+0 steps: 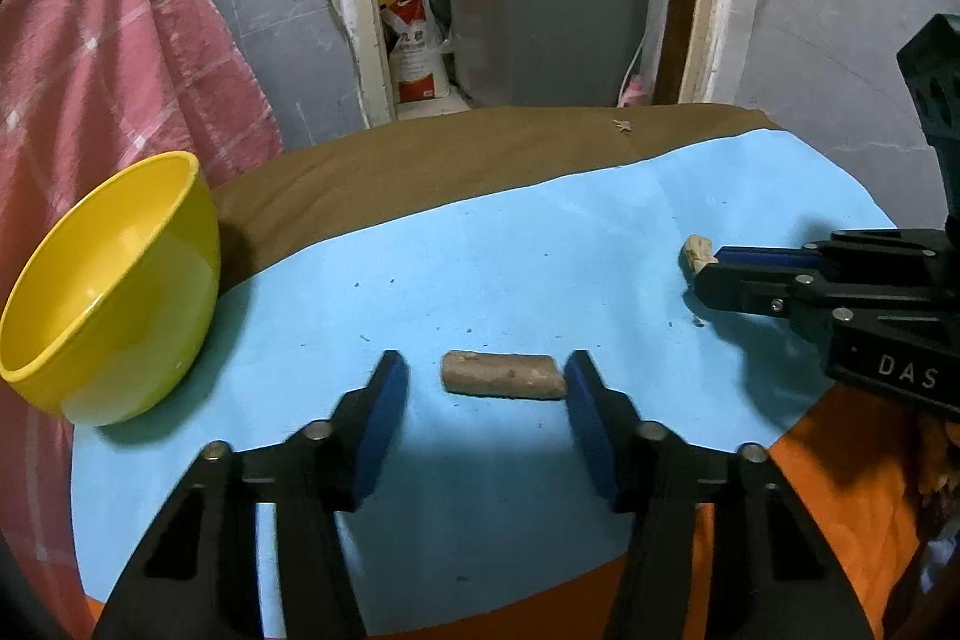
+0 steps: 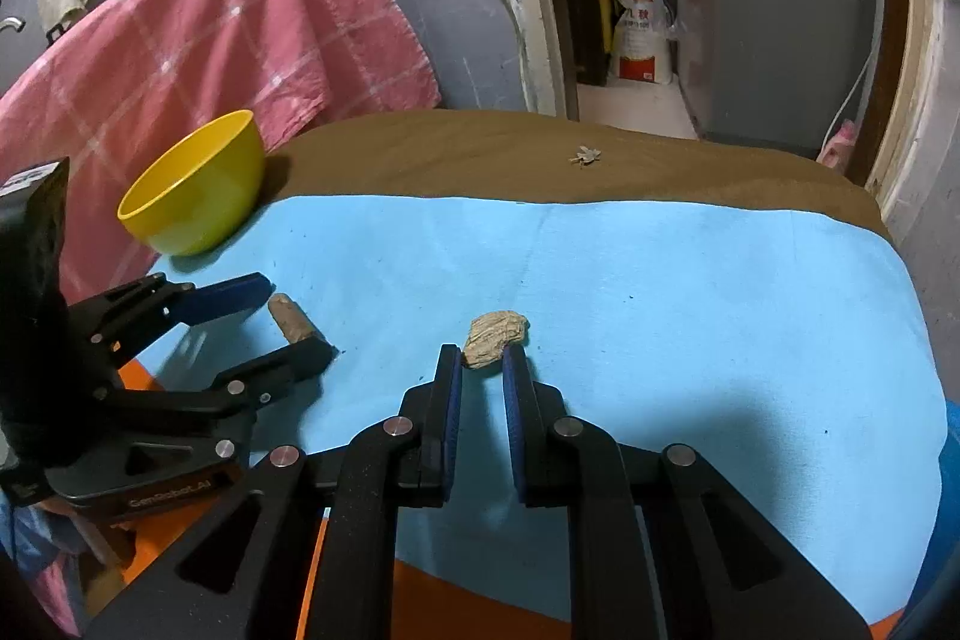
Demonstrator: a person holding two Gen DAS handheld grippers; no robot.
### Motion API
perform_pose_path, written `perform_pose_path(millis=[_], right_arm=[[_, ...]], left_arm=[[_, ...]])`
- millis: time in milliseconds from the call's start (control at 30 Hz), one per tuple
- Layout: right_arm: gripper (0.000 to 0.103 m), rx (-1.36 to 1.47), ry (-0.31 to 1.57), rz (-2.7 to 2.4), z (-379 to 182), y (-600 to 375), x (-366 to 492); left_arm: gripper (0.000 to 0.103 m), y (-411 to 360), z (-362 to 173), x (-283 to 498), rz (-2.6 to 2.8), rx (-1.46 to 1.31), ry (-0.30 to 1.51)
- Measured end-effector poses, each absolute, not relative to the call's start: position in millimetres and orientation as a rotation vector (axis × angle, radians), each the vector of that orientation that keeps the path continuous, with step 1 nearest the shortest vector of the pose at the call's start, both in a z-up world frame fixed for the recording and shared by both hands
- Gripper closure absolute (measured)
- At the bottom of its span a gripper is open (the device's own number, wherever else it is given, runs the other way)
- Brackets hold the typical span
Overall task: Collect trash
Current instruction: 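Grasp the brown stick with the left tool while the right tool grasps the tan crumb, then lift and carry the stick and crumb over the blue bucket with both tools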
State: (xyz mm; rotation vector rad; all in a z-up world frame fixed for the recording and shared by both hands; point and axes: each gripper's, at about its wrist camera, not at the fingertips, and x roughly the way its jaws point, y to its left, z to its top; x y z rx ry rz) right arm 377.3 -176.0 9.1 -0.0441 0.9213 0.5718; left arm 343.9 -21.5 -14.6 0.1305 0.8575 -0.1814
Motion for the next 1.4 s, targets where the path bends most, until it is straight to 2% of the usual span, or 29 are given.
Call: perform_pose_path(millis=[67,433,733,1100,1400], right_arm=[[0.091,-0.046,0.915,0.57,10,-177,376],[0.091,0.013,0.802,0.572,24,-194,365],[0.091,0.094,0.563,0.548,51,-219,335],[0.091,-0.029,0.18,0.33,90,-274,269],[0.091,-0.011,0.078,0.123,96,-338,244]], left_arm=[[0.067,-23,-14,344,-0.182,0.133,0.856],[0.067,-19,-4,333,-0.188,0.091,0.775],[0.067,-41,29,292,-0.173,0.12,0.526],[0.067,-85,67,271,-0.242,-0.037,0.366],[0.067,-150,90,270,-0.363,-0.069,0.324]])
